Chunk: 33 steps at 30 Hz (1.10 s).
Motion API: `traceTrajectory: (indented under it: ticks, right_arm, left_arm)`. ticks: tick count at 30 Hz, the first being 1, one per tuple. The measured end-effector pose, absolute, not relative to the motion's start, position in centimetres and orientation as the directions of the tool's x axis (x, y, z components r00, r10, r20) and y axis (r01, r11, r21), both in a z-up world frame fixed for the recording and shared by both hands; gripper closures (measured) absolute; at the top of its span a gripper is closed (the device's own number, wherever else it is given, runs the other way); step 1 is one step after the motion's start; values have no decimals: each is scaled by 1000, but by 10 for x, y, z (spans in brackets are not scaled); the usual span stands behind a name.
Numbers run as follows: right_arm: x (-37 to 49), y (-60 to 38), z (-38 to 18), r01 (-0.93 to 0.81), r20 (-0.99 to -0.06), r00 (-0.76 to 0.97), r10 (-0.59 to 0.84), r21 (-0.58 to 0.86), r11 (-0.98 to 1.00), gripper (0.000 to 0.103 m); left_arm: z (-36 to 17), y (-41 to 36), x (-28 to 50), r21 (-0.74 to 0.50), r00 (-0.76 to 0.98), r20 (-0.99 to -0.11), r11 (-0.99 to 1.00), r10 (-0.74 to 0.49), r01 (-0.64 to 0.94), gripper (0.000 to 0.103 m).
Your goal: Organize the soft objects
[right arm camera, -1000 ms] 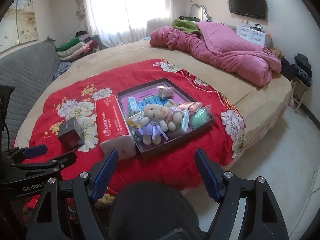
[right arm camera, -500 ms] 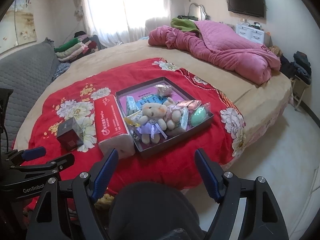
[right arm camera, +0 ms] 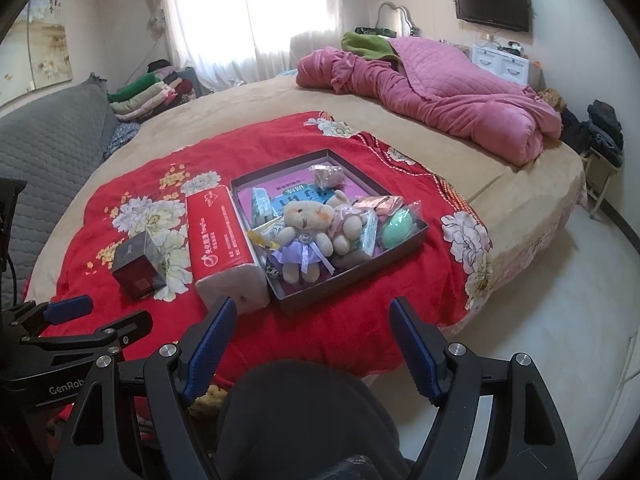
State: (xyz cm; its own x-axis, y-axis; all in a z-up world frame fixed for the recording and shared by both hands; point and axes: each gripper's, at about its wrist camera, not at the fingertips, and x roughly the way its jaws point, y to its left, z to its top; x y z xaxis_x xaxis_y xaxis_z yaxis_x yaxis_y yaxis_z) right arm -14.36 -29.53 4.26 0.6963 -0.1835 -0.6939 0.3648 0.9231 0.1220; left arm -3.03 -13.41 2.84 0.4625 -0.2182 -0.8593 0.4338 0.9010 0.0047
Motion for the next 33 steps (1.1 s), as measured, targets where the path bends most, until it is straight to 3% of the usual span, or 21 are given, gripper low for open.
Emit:
traceTrajectory:
  ticks: [33]
  right_arm:
    - [-141,-295,39,366,-703,687,-181,120,923,24]
  left_arm:
    - [30,-134,-29,18,465,-862,905,-201,424,19]
